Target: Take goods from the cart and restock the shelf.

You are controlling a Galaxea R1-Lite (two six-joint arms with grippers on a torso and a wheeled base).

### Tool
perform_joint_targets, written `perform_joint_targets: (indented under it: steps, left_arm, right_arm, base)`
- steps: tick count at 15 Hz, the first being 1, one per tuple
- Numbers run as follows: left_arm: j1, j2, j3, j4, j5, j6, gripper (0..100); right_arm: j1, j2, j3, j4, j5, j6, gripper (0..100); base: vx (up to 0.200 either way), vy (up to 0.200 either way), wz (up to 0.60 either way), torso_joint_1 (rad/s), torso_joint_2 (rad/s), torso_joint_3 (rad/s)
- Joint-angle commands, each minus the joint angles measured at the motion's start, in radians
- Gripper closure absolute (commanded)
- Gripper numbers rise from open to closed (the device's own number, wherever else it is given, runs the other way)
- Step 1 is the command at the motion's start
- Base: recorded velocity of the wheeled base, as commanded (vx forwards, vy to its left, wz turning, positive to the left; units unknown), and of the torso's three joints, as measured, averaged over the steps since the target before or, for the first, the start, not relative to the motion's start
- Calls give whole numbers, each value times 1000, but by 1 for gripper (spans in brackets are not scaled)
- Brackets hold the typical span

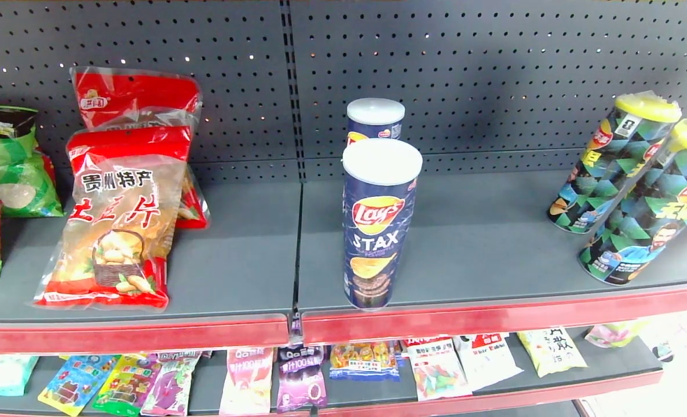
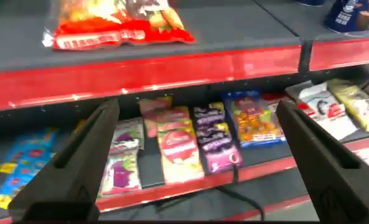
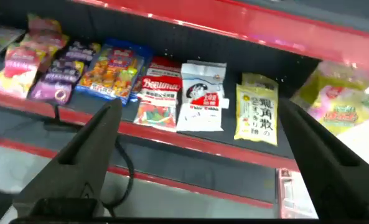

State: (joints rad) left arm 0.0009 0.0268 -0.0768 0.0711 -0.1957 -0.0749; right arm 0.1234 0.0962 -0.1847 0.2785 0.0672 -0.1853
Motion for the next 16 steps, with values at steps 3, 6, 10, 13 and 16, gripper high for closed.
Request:
perform_joint_targets:
  steps: [3,6,10,13,16]
  left_arm:
    - [2,-27,29,-19,190,-20,0]
    - [2,-27,57,-82,239,37,0]
    - [5,-27,55,-79,240,50,0]
    - [4,-27,65,-83,357,41,0]
    - [4,-27,75,-66,168,76,0]
  right_arm:
    - [-1,2,185,-354,-24,210,0]
    - [-2,2,165,-349,25,196,0]
    - [-125,23,174,-297,-132,213,0]
    - [-119,-96,183,-282,-47,221,0]
    - [-120,-96,183,-279,-61,185,0]
  base:
    - [0,0,0,0,0,0]
    - [0,0,0,0,0,0]
    - [0,0,0,0,0,0]
    - [0,0,0,0,0,0]
    - [0,0,0,0,0,0]
